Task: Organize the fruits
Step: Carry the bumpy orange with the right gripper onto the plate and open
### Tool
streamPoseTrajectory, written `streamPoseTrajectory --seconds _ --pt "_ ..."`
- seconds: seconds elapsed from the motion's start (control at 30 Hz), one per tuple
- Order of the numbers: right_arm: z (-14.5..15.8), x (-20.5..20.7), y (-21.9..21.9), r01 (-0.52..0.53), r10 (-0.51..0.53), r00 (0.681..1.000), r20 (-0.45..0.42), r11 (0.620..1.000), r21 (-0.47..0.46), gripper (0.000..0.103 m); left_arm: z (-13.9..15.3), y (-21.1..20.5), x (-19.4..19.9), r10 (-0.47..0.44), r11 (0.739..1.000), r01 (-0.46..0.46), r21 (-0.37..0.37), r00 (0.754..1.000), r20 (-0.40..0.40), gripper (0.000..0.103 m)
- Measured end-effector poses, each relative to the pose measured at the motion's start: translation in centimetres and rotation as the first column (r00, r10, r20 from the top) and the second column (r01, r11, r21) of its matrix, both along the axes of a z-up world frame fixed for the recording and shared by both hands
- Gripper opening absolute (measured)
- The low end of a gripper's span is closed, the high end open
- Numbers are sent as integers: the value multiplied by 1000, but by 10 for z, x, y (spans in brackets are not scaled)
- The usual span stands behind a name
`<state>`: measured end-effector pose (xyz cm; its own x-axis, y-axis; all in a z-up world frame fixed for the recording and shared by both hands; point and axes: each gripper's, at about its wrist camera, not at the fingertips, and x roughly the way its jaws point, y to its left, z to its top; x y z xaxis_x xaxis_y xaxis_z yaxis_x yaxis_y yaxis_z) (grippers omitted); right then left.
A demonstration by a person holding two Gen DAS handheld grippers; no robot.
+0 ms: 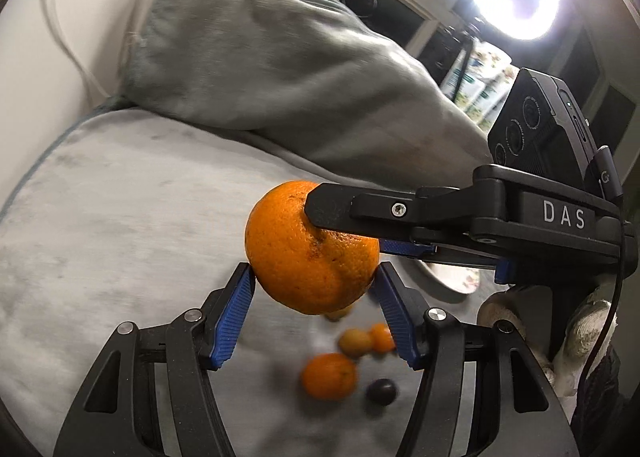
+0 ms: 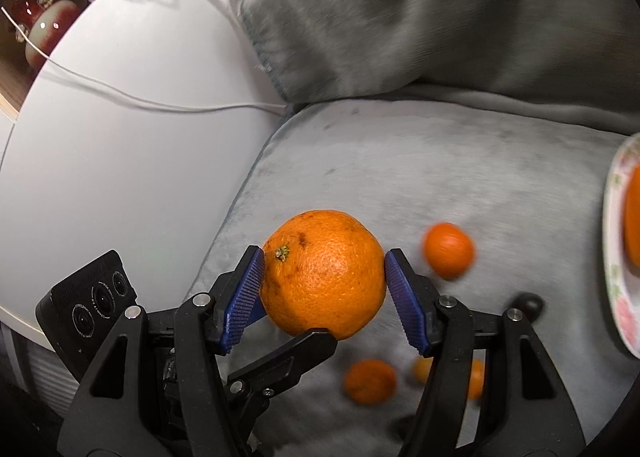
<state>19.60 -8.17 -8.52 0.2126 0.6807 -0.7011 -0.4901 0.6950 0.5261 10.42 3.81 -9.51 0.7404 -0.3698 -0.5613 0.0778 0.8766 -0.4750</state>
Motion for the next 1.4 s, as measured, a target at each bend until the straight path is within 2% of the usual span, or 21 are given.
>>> streamPoseTrajectory --seconds 0.5,1.03,1.4 --pt "13 -6 -124 165 -166 986 17 986 28 66 11 -106 22 -166 986 165 26 986 8 62" --pt "3 5 -229 311 -311 950 -7 950 39 66 9 -200 52 -317 947 318 38 948 -41 62" --pt "-8 23 -266 351 -350 936 -34 935 47 66 1 -230 71 -343 937 347 48 936 -77 62"
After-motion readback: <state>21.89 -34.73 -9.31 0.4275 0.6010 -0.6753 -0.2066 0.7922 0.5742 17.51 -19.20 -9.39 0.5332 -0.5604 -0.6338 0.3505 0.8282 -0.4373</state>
